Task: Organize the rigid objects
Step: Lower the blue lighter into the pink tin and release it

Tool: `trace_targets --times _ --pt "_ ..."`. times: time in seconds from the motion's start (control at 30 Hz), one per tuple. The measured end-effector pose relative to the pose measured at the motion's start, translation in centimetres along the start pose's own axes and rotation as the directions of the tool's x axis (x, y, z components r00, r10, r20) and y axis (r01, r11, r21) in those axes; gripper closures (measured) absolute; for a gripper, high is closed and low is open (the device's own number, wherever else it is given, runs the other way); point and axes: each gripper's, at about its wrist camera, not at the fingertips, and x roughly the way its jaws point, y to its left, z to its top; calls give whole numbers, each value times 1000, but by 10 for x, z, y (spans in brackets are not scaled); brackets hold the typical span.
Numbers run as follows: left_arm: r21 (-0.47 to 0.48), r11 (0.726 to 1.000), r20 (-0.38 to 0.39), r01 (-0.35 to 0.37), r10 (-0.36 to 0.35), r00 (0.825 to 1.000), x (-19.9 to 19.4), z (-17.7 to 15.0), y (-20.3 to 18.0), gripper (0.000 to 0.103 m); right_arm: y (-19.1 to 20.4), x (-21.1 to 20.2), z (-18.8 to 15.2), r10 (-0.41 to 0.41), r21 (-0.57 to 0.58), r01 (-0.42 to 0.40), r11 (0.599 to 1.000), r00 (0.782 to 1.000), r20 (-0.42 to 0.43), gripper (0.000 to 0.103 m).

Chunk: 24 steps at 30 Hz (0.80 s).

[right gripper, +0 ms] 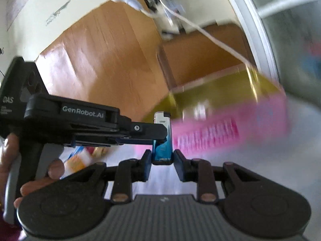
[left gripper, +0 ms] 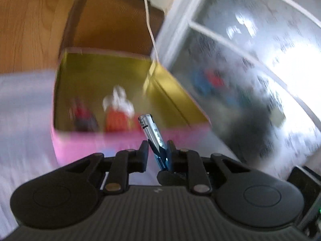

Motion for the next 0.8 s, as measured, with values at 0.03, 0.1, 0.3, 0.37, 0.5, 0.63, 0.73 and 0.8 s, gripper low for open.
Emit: trace_targets --times 0.03,0.1,0.3,0.37,0.5,0.63,0.73,0.8 --pt "9 1000 11 -12 12 1000 6 11 3 82 4 11 10 -13 -17 13 1000 1000 13 78" --pt "18 999 18 -40 40 999 24 29 15 82 9 39 26 -46 -47 47 998 999 25 78" --pt "-71 993 -44 -90 87 995 71 48 53 81 4 120 51 -141 -77 134 988 986 -93 78" --pt "-95 991 -64 -100 94 994 80 52 60 81 2 137 57 -168 -96 156 983 976 -137 78" --pt "-77 983 -73 -166 161 984 97 56 63 71 -1 157 62 -213 -145 189 971 962 -172 77" --pt "-45 977 -31 -210 208 978 89 57 59 69 -2 169 62 -280 -189 251 949 949 -145 77" --pt "-8 984 59 -180 180 982 53 53 52 69 -2 149 61 -255 -150 240 959 963 -90 77" --pt "17 984 130 -176 173 976 19 42 48 69 5 124 56 -240 -139 234 962 971 -24 75"
